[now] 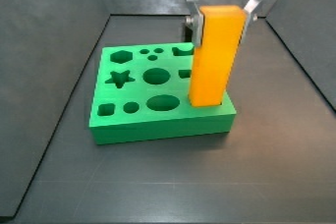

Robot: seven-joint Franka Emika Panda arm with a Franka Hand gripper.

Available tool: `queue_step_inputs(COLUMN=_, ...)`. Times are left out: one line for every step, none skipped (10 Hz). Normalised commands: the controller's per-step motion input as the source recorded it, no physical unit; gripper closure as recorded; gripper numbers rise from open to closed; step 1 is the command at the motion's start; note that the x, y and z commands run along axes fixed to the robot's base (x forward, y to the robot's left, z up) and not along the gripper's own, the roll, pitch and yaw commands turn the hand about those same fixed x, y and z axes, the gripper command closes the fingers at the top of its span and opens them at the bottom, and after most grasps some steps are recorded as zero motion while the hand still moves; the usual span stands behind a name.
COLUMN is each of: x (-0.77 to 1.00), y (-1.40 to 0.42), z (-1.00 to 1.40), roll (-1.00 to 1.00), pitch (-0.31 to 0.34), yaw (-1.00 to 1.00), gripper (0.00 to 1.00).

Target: Insert the rectangle object.

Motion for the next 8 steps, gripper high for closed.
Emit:
queue_step_inputs(x=0.15, y=0.00, z=-0.53, roll=0.00, pitch=0.000, yaw=0.00, gripper=1.00)
queue_step_inputs(x=0.08, y=0.00, z=-0.51, roll=0.00, pitch=0.000, yaw=0.00, gripper=1.00)
queue_step_inputs(x=0.00, y=0.00, z=-0.53, roll=0.00, pitch=0.000, yaw=0.00, gripper=1.00)
queue_step_inputs(x=0.00, y=0.00, z=-0.51, roll=0.00, pitch=0.000, yaw=0.00, gripper=1.00)
queue_step_inputs(x=0.00, y=0.00, z=-0.43, roll=0.00, pitch=0.000, yaw=0.00, gripper=1.00)
queue_step_inputs(x=0.00, y=0.00, z=-0.29, roll=-0.06, pitch=-0.011, yaw=0.00, gripper=1.00)
queue_step_inputs(x=0.00, y=0.03, z=-0.11, roll=-0.12, pitch=-0.043, yaw=0.00, gripper=1.00)
queue_step_inputs(x=0.00, y=0.00, z=-0.01, roll=0.00, pitch=0.000, yaw=0.00, gripper=1.00)
